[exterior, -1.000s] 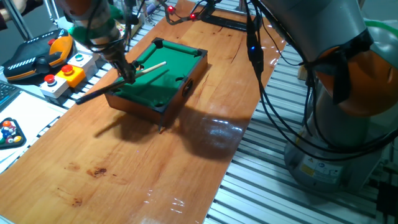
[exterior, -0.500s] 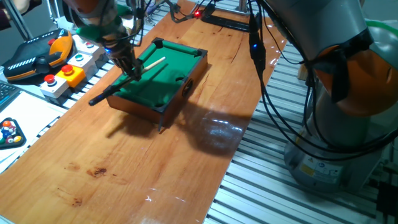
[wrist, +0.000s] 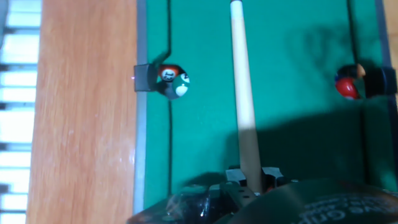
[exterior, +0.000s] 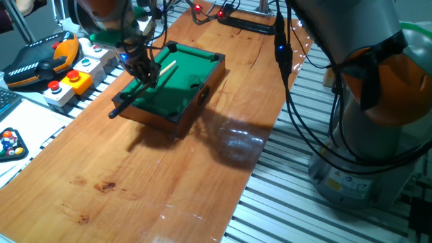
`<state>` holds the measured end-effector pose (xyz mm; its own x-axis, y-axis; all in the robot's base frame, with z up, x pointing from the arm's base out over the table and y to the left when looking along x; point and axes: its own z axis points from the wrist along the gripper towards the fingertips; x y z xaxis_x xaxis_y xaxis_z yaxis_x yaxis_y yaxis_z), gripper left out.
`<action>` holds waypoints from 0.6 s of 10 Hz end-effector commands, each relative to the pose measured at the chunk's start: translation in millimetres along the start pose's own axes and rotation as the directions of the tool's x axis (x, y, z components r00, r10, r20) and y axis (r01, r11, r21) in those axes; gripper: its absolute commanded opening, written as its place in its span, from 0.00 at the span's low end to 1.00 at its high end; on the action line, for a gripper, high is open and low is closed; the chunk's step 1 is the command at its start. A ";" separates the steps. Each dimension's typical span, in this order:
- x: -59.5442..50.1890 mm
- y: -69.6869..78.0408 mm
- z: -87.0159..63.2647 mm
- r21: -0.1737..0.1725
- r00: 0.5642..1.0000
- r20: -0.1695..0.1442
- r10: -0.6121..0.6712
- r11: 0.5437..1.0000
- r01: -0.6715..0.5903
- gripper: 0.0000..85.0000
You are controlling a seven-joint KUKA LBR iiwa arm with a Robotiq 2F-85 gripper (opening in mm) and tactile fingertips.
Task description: Hit the pool ball
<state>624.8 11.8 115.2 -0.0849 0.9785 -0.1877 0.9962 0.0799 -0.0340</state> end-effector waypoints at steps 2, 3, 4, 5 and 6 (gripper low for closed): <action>-1.2 -0.9 2.0 -0.007 1.000 0.023 0.002 1.000 -0.002 0.01; -1.8 -1.3 3.1 -0.005 0.999 0.027 0.024 1.000 -0.024 0.01; -3.0 -2.4 4.7 -0.001 0.999 0.027 0.030 1.000 -0.030 0.01; -3.9 -3.5 6.9 -0.001 0.999 0.025 0.035 0.999 -0.035 0.01; -3.8 -3.3 9.1 0.001 0.999 0.027 0.038 0.999 -0.038 0.01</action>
<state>621.7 6.1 107.2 -0.0467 0.9755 -0.2151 0.9988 0.0418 -0.0271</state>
